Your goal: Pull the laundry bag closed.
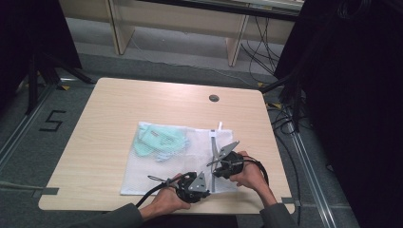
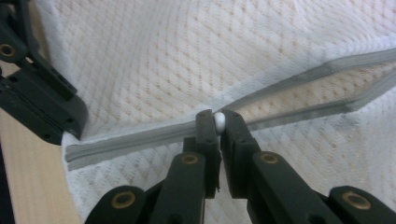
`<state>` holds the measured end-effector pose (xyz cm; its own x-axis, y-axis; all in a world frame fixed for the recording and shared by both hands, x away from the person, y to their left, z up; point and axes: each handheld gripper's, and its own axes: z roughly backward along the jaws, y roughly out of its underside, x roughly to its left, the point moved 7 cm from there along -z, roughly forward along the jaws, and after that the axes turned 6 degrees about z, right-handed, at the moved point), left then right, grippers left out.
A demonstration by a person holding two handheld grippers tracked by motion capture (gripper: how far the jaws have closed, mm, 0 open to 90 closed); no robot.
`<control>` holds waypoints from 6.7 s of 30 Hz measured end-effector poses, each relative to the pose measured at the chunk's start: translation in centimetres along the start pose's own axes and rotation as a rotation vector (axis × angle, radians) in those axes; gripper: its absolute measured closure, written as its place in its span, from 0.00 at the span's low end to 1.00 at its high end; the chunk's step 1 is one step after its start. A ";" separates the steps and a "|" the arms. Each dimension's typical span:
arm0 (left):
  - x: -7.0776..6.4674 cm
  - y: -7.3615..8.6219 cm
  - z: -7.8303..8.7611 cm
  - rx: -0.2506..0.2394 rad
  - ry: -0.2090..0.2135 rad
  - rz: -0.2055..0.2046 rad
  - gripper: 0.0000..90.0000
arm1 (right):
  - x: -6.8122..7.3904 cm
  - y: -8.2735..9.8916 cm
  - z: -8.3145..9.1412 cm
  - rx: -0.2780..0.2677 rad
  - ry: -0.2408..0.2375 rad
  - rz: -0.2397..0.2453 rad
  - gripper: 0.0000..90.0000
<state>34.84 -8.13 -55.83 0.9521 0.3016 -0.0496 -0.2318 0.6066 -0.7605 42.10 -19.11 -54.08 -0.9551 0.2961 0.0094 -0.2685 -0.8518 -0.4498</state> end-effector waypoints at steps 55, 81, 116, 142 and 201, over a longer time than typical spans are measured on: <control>0.0 -0.1 0.3 -0.005 0.008 0.021 0.99 | -3.3 -1.1 -0.2 -0.034 0.069 0.077 0.96; 0.1 -0.3 0.5 -0.014 0.006 0.033 0.99 | -4.7 -1.5 -0.3 -0.026 0.098 0.024 0.96; 0.0 -0.3 0.5 -0.004 0.019 0.036 0.99 | -6.9 -2.2 -0.4 -0.031 0.149 0.031 0.96; 0.0 -0.4 0.5 -0.021 0.014 0.052 0.98 | -8.8 -2.6 -1.0 -0.024 0.180 0.027 0.96; -1.4 -0.1 0.3 -0.003 0.049 0.036 0.99 | -12.9 -2.9 -1.2 -0.065 0.274 -0.015 0.96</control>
<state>33.48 -8.42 -55.51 0.9517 0.2871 -0.1086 -0.2658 0.5936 -0.7596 55.34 -19.96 -54.03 -0.8792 0.4217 -0.2217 -0.2652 -0.8198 -0.5075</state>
